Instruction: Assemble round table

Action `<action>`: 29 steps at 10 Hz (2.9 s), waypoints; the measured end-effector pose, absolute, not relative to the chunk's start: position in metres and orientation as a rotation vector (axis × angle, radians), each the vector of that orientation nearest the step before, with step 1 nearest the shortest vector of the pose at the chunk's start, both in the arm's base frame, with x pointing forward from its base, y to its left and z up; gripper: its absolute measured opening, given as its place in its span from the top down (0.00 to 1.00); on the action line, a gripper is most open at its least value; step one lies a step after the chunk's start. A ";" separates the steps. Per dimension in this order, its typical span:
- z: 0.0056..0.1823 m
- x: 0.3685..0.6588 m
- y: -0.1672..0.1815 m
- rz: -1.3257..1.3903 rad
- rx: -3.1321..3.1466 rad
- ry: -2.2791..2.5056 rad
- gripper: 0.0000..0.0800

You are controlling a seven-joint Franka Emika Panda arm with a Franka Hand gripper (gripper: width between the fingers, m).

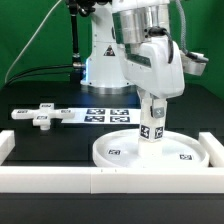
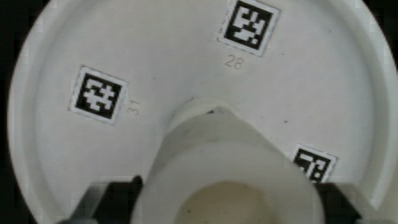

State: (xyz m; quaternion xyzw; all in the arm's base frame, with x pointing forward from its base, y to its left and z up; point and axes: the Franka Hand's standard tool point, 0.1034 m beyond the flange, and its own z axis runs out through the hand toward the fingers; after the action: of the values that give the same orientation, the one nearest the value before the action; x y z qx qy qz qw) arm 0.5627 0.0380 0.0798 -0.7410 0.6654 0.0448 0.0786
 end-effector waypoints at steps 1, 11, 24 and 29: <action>0.080 0.563 0.039 0.137 -2.200 2.007 0.49; 0.078 0.564 0.038 0.023 -2.779 1.071 0.19; 0.076 0.563 0.038 -0.099 -3.004 -0.652 0.19; 0.077 0.564 0.049 -0.091 -2.859 -1.277 0.19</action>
Offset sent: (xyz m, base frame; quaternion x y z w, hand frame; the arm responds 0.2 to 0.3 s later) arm 0.0059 -0.0102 -0.0025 0.0088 0.0544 -0.1178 0.9915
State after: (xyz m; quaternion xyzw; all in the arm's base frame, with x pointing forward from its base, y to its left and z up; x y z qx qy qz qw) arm 0.5640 0.0486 0.0771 -0.9126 -0.4078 -0.0291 0.0045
